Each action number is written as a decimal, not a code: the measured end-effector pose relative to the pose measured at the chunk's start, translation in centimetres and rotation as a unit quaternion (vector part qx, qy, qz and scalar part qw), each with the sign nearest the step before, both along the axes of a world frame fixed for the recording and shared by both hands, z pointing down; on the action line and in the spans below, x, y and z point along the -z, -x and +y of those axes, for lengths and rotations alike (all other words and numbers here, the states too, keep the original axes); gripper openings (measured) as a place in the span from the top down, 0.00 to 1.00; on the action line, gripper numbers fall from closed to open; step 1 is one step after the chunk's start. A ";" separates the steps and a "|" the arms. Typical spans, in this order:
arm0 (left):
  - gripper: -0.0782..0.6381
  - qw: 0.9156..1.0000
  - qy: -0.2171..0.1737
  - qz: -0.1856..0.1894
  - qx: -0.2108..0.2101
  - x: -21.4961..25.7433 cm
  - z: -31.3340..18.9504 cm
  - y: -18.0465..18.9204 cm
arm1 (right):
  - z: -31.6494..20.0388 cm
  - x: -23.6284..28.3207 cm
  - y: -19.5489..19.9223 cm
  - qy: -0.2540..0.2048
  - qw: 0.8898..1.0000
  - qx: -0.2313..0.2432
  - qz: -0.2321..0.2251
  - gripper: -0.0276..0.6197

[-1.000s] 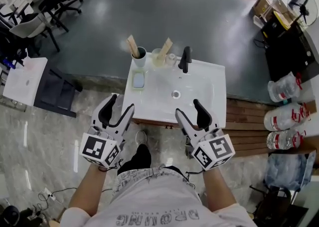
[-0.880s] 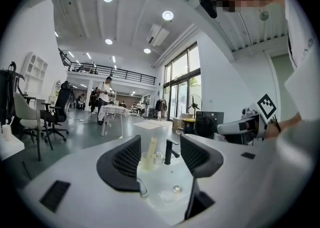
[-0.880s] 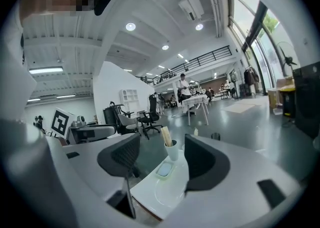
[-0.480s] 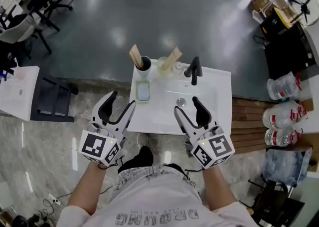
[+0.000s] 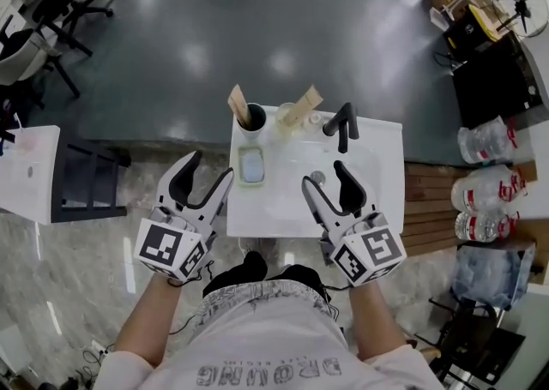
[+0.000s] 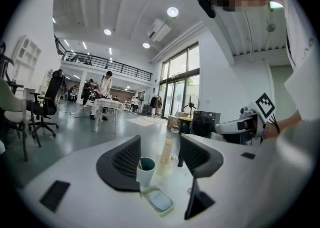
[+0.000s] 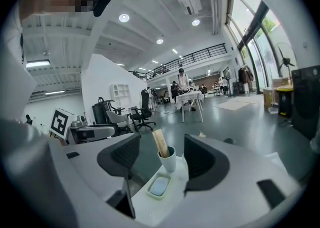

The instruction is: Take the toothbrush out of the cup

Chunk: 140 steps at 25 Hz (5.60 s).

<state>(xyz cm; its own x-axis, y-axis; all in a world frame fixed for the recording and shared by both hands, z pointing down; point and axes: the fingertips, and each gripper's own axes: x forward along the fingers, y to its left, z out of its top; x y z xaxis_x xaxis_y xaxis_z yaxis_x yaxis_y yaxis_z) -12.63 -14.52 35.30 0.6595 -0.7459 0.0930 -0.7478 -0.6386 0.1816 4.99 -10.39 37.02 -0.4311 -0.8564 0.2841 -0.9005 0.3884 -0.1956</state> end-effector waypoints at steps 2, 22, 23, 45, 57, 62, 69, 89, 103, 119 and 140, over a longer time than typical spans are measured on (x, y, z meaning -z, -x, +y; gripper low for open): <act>0.53 1.000 0.001 0.001 -0.001 0.0 -0.3 0.0 | -0.3 0.0 0.0 0.000 1.000 -0.002 0.002 0.51; 0.53 0.999 -0.004 -0.009 0.044 -0.2 -3.5 -1.9 | -4.7 0.2 -2.6 -0.007 0.999 0.035 -0.012 0.51; 0.53 0.999 -0.002 -0.012 0.049 -0.3 -3.8 -2.1 | -5.0 0.1 -2.7 -0.006 0.999 0.040 -0.012 0.51; 0.53 0.994 0.038 -0.017 0.106 -5.8 -11.3 -3.1 | -11.0 -2.5 -4.8 0.029 0.994 0.108 -0.001 0.51; 0.53 0.993 0.064 -0.018 0.097 -9.6 -14.3 -2.9 | -11.5 -4.9 -4.9 0.058 0.992 0.108 0.011 0.51; 0.53 0.993 0.071 -0.015 0.089 -10.7 -15.3 -3.4 | -11.8 -5.6 -4.6 0.065 0.992 0.110 0.012 0.51; 0.53 0.993 0.081 -0.017 0.080 -12.1 -16.2 -3.9 | -11.7 -6.4 -4.7 0.074 0.991 0.108 0.014 0.52; 0.70 0.994 0.094 -0.022 0.058 -13.9 -16.1 -5.0 | -11.3 -7.1 -4.8 0.086 0.991 0.104 0.016 0.52; 0.79 0.993 0.098 -0.028 0.061 -14.5 -16.1 -4.9 | -10.9 -7.5 -4.7 0.090 0.990 0.103 0.016 0.52; 0.80 0.994 0.082 -0.030 0.059 -12.7 -15.6 -5.3 | -10.6 -6.6 -5.2 0.082 0.992 0.093 0.000 0.52; 0.80 0.998 0.000 -0.026 0.063 -2.5 -12.1 -4.7 | -8.2 -2.8 -5.1 0.034 0.995 0.089 -0.013 0.52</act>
